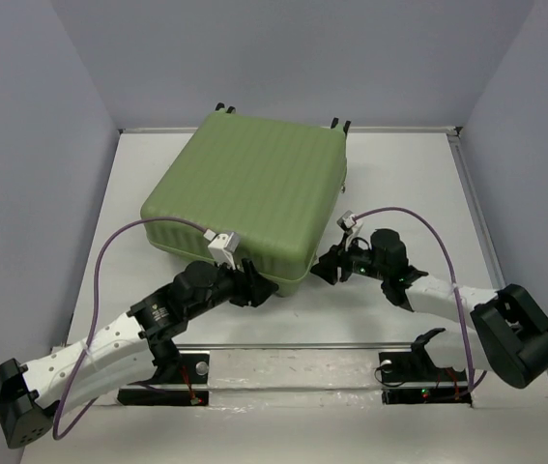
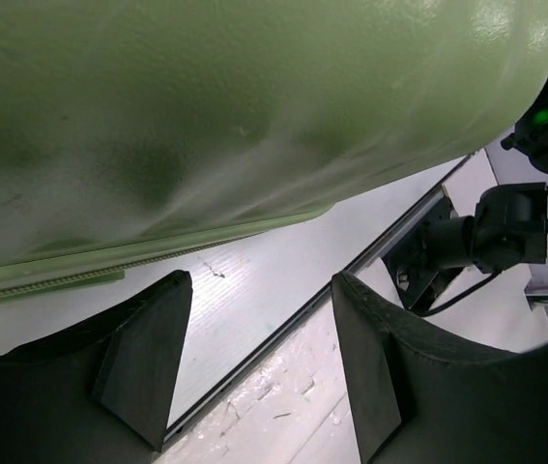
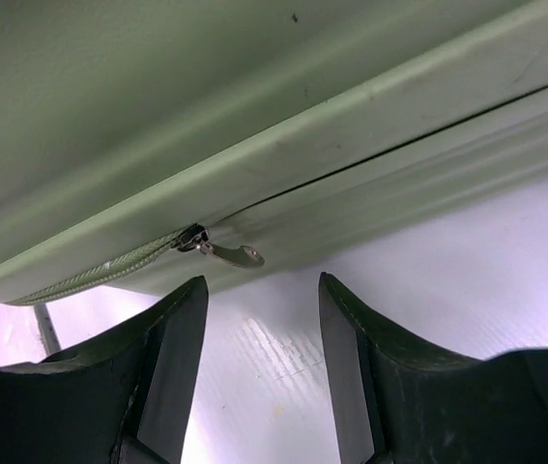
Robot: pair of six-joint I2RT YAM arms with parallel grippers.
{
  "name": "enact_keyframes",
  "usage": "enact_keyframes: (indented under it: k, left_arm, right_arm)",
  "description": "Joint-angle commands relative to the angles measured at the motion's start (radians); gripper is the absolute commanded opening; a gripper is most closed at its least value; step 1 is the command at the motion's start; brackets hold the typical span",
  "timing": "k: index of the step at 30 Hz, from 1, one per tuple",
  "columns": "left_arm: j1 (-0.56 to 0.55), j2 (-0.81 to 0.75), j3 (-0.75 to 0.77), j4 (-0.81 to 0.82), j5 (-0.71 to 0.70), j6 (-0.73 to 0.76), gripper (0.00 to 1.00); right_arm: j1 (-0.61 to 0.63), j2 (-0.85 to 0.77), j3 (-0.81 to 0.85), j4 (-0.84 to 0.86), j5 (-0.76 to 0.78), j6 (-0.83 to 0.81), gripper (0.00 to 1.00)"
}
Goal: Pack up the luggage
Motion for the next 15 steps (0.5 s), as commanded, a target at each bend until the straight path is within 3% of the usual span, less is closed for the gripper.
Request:
enact_keyframes:
  k: [1,9,15]
  left_arm:
    - [-0.006,0.0,-0.019,0.061,-0.04,-0.011,0.7]
    - [-0.006,0.012,-0.013,0.07,-0.089,-0.008,0.69]
    - [-0.006,0.045,-0.022,0.147,-0.12,-0.018,0.7]
  right_arm:
    - [0.008,0.017,0.05,0.164,-0.025,-0.066,0.54]
    - [0.008,0.037,0.053,0.242,-0.037,-0.057,0.47]
    - [0.008,0.061,0.038,0.325,-0.052,-0.015,0.21]
